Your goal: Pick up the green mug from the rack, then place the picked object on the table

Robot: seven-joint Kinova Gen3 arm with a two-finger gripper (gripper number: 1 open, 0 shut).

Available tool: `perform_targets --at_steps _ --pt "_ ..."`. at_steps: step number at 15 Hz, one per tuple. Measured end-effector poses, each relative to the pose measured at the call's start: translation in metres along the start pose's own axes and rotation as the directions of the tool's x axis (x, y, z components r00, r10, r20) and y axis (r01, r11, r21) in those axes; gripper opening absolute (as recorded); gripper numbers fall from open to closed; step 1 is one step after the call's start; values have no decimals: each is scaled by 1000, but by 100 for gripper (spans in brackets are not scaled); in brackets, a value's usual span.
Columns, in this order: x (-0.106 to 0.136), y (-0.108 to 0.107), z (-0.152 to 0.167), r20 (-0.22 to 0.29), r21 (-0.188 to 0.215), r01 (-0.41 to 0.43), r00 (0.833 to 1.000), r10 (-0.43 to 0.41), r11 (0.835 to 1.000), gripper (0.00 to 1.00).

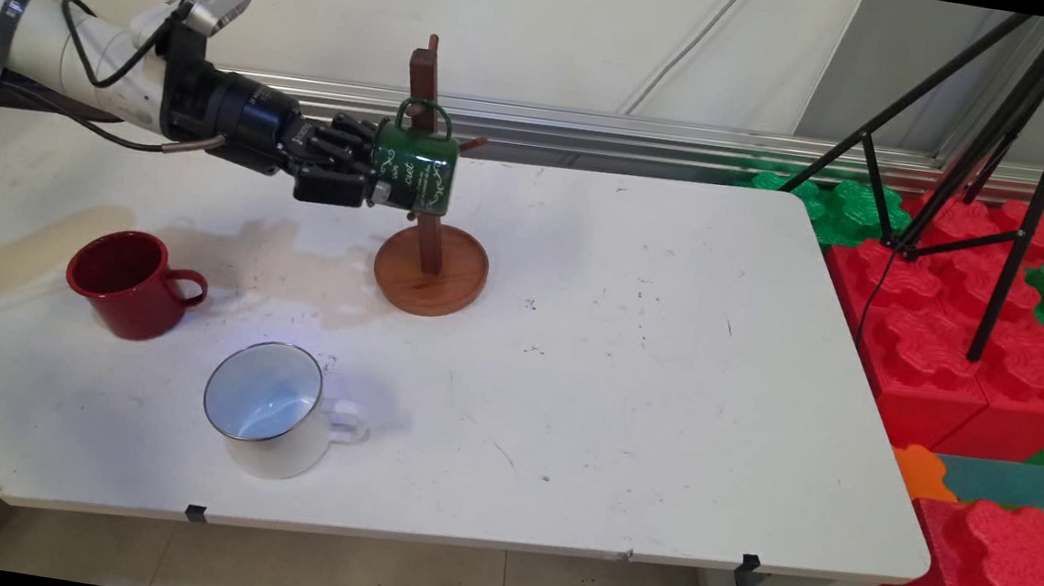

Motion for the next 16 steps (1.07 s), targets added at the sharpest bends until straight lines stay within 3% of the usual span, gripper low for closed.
perform_targets --at_steps 16 --pt "4 7 -8 -12 -25 -4 1000 3 1000 0"
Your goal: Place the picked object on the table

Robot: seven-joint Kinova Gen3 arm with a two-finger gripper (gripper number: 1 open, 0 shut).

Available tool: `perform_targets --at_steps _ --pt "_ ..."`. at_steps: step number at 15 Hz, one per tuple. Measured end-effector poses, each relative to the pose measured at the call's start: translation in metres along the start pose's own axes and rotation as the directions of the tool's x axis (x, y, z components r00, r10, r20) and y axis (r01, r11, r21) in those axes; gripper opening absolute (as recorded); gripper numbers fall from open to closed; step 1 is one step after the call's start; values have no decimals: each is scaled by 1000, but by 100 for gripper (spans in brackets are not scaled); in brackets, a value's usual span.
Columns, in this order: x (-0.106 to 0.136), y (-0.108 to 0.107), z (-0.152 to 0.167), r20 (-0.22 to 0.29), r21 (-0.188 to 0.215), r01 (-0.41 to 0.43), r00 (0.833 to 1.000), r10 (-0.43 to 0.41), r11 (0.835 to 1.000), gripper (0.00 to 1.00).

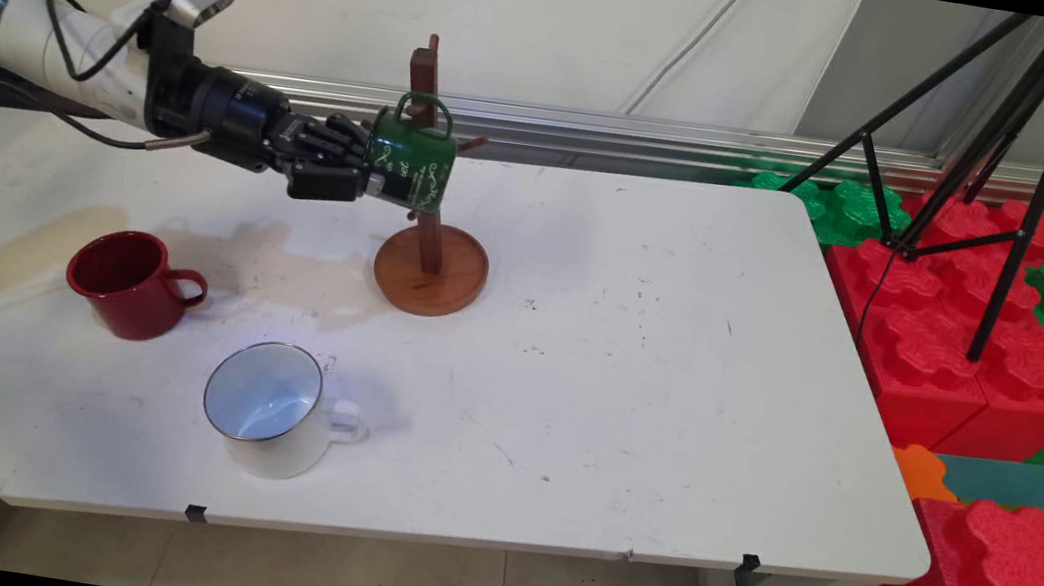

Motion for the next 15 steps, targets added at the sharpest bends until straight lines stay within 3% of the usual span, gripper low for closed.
perform_targets --at_steps 15 --pt "12 35 -28 8 -77 -67 998 68 995 0"
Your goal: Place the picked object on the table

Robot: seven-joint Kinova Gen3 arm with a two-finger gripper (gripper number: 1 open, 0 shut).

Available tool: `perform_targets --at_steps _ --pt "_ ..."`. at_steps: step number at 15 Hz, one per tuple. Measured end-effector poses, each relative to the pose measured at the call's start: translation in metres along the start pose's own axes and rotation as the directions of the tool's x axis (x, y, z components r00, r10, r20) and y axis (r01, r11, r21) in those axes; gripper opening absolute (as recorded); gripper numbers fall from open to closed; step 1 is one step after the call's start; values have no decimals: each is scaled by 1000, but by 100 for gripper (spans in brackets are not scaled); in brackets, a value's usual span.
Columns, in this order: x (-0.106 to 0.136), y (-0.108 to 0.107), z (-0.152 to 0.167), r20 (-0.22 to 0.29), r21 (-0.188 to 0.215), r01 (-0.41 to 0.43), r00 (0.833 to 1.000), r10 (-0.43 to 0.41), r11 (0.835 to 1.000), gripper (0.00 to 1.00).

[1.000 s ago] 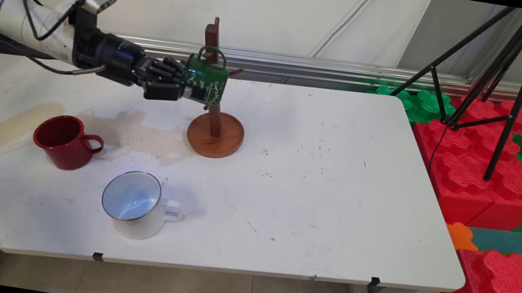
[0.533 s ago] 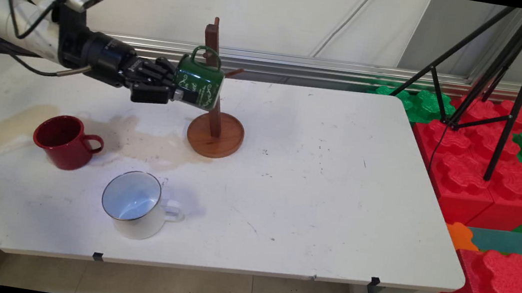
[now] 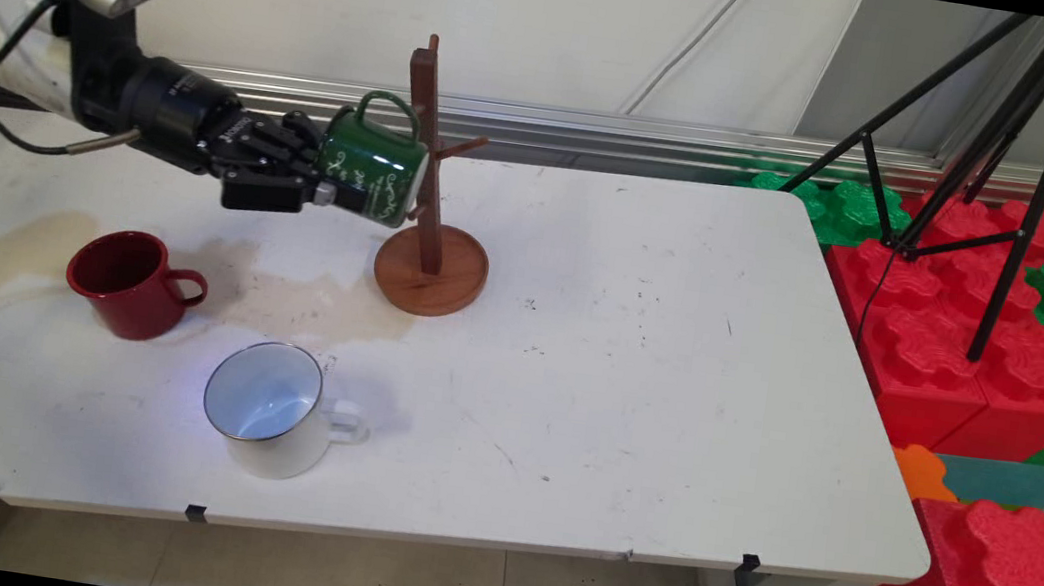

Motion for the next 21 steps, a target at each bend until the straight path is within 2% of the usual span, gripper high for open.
perform_targets --at_steps 10,21 --pt "2 9 -44 81 2 -81 993 81 997 0" --pt "-5 0 -106 202 42 -139 971 128 989 0"
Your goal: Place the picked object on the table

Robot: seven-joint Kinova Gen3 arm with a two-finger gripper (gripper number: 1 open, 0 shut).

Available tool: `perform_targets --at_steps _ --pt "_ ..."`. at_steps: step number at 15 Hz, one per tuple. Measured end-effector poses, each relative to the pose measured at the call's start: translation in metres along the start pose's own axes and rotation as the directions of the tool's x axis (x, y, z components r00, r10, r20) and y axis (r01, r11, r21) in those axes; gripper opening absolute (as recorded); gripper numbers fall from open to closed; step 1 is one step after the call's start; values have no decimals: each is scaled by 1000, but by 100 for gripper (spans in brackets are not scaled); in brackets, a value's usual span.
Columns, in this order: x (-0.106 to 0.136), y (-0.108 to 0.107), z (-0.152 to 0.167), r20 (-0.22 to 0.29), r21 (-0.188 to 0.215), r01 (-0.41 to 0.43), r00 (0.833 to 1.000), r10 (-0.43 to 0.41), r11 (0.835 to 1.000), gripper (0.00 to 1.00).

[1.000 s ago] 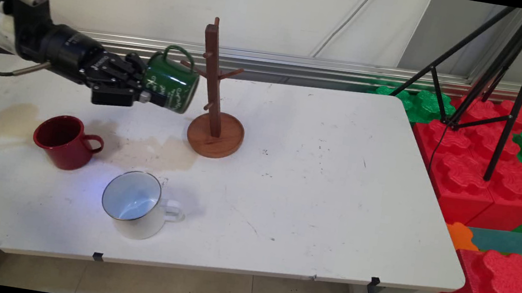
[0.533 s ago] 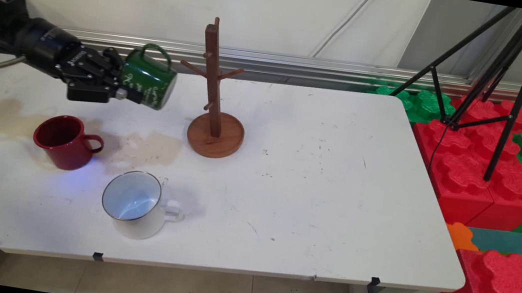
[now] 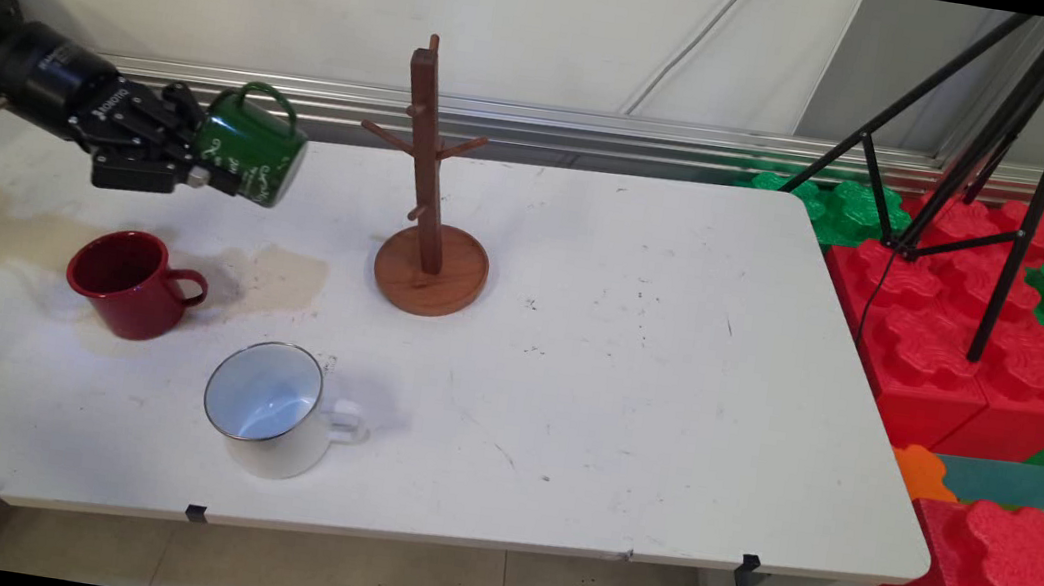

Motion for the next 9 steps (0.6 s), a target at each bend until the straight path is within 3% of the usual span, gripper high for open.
perform_targets --at_steps 9 --pt "-21 -14 -31 127 46 -47 991 41 998 0"
